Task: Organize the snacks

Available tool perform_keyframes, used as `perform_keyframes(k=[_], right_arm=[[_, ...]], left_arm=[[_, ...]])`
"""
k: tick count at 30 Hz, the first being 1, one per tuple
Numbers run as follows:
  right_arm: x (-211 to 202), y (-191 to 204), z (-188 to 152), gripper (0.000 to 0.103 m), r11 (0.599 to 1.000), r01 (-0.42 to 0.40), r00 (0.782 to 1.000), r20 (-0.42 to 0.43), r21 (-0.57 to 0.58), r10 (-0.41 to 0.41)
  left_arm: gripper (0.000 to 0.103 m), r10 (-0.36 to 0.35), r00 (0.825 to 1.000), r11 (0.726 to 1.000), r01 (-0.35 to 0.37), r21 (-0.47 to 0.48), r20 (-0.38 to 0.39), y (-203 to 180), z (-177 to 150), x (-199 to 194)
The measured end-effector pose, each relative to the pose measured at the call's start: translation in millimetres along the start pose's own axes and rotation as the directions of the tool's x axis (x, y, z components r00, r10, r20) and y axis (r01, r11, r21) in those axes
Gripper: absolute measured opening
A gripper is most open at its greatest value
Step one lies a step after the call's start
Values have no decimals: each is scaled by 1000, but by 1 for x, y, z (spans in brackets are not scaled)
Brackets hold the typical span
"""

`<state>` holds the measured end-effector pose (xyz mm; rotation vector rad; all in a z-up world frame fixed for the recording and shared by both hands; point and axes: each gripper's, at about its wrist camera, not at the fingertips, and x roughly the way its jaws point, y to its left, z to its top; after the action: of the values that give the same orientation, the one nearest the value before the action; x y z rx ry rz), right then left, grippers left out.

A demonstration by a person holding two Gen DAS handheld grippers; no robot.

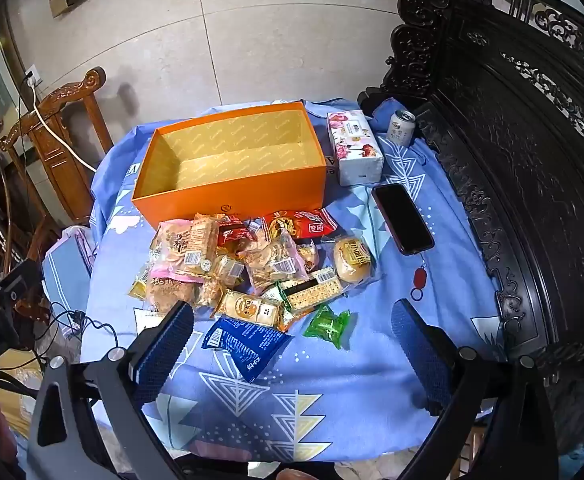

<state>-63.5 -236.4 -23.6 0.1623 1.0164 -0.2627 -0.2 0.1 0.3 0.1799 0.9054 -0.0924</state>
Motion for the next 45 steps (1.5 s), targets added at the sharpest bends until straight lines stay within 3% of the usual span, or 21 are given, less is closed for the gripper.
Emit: perform_keyframes(k=[45], right_arm=[[-2,0,-1,100,1000,2,1000,4,-10,-2]], left_arm=[[99,0,1000,1000,0,1,0,0,0,0]])
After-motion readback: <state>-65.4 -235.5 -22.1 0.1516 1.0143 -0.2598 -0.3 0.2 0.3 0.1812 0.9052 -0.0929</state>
